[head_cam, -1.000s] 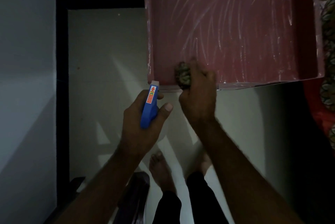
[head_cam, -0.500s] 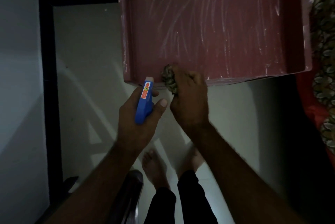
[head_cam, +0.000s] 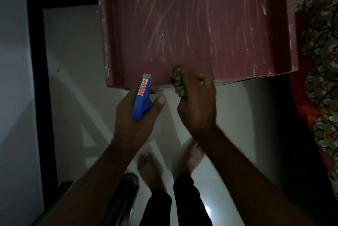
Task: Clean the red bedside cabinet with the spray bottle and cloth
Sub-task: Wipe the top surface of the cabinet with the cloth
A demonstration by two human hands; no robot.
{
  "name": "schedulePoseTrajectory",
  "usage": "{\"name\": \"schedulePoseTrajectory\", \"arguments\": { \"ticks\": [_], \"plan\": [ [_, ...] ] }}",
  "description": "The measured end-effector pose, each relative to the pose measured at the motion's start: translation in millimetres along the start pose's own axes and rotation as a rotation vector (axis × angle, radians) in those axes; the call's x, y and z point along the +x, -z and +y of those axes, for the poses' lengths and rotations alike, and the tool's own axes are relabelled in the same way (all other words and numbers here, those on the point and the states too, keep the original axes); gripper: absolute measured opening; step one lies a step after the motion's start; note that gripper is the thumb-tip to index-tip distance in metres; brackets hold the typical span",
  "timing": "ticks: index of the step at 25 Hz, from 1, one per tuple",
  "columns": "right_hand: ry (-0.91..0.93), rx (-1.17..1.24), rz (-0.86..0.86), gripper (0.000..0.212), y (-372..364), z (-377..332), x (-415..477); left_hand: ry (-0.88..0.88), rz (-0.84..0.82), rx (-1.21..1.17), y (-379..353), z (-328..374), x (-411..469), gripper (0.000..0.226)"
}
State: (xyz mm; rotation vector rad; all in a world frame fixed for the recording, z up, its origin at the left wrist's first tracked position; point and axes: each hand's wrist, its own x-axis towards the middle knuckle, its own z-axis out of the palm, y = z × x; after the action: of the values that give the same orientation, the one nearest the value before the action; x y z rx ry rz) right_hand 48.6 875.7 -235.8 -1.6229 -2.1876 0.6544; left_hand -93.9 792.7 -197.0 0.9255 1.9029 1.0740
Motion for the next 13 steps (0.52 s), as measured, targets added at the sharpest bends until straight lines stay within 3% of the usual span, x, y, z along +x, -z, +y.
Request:
{"name": "schedulePoseTrajectory", "arguments": {
  "ticks": [2, 8, 13],
  "plan": [
    [0.116, -0.013, -0.029, 0.076, 2, 6, -3, 0.017, -0.007, -0.016, -3, 3, 0, 0.028],
    [-0.255, 0.135, 0.186, 0.076, 8, 29, -12, 0.052, 0.003, -0.002, -7, 6, -2, 0.034],
    [-0.058, 0.144, 0.058, 0.076, -12, -6, -10, 0.029, -0.02, 0.017, -9, 9, -3, 0.034]
  ]
}}
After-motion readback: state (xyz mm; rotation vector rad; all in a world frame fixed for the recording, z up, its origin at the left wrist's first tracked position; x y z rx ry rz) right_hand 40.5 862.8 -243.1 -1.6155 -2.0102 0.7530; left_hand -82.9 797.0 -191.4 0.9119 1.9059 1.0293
